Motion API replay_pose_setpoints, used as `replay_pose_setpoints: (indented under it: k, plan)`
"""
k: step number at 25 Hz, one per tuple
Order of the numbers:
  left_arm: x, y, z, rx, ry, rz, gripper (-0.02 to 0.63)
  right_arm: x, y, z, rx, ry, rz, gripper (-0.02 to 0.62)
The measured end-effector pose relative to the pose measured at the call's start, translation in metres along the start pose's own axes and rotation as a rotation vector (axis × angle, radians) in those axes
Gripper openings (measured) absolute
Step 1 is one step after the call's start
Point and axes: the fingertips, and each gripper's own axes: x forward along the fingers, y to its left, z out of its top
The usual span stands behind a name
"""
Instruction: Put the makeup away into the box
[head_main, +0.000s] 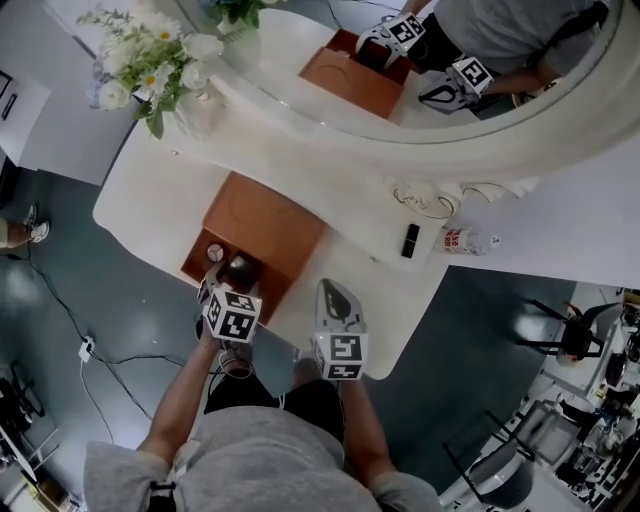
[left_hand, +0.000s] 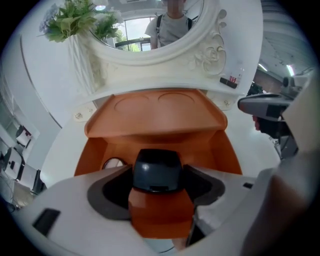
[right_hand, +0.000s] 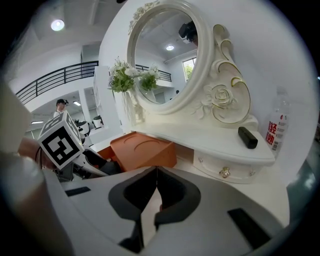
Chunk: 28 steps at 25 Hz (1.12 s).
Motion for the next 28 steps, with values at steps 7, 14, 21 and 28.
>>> replay_pose_setpoints:
  k: [7,14,21,28]
  plan:
    - [0.004,-0.001,-0.004,0.013,0.059,-0.006,0.319,0.0,0.0,-0.002,0.001,0.005,-0.002,0.015]
    - [-0.001,0.0,0.002,-0.02,-0.008,-0.015,0.319,-0.006,-0.001,0.001,-0.01,-0.002,-0.014,0.015]
    - [-0.03,0.01,0.023,-0.029,-0.151,0.002,0.319,-0.019,-0.001,0.016,-0.04,-0.039,-0.041,0.014]
    - [-0.09,0.0,0.075,-0.015,-0.374,-0.057,0.319,-0.05,0.0,0.053,-0.063,-0.126,-0.1,0.014]
